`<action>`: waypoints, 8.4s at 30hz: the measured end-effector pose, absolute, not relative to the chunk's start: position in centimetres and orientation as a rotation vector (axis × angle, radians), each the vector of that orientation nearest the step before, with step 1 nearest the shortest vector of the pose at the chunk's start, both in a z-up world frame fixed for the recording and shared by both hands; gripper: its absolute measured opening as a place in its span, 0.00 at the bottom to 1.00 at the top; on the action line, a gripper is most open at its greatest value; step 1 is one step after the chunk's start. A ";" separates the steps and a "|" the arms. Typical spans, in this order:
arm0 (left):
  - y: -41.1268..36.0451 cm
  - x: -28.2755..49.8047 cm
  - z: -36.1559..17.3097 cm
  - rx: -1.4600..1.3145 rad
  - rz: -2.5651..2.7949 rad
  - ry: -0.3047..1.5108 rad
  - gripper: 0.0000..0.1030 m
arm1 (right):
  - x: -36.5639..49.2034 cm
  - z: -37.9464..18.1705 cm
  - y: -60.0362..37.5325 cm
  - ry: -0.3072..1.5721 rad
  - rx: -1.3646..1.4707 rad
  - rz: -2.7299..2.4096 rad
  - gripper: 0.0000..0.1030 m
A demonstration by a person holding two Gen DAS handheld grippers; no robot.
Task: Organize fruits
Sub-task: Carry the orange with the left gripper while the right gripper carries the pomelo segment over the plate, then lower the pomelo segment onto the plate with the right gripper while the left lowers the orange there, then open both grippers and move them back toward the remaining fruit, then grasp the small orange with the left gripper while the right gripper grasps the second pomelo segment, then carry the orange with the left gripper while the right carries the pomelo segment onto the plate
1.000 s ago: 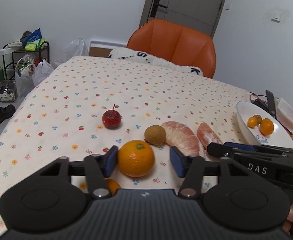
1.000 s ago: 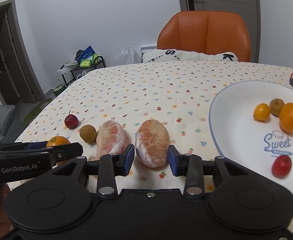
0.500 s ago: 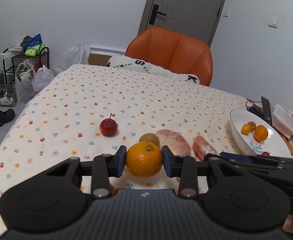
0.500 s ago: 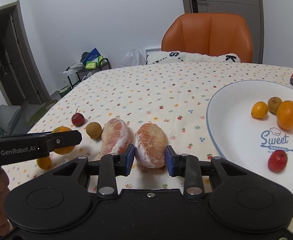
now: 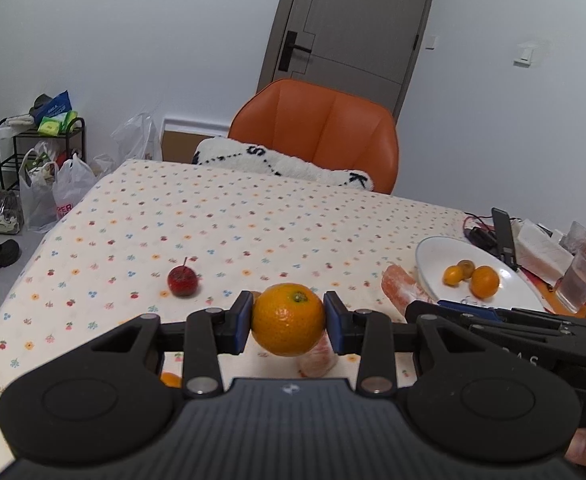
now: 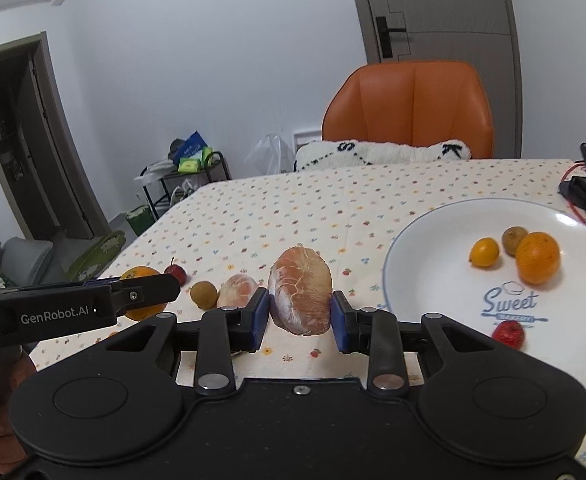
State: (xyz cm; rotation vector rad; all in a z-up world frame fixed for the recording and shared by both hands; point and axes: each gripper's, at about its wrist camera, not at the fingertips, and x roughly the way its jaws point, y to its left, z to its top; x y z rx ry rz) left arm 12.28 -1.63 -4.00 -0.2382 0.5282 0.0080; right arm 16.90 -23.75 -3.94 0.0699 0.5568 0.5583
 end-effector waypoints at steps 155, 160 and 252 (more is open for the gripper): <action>1.0 8.9 -5.7 -0.234 0.151 0.568 0.98 | 15.7 -4.0 -24.6 0.553 0.117 0.566 1.00; 1.5 9.2 -6.3 -0.233 0.181 0.574 0.83 | 16.2 -4.3 -23.5 0.569 0.097 0.587 0.99; -12.1 17.5 -2.9 -0.127 -0.103 0.555 0.22 | 19.8 -4.0 -37.1 0.492 0.189 0.330 0.35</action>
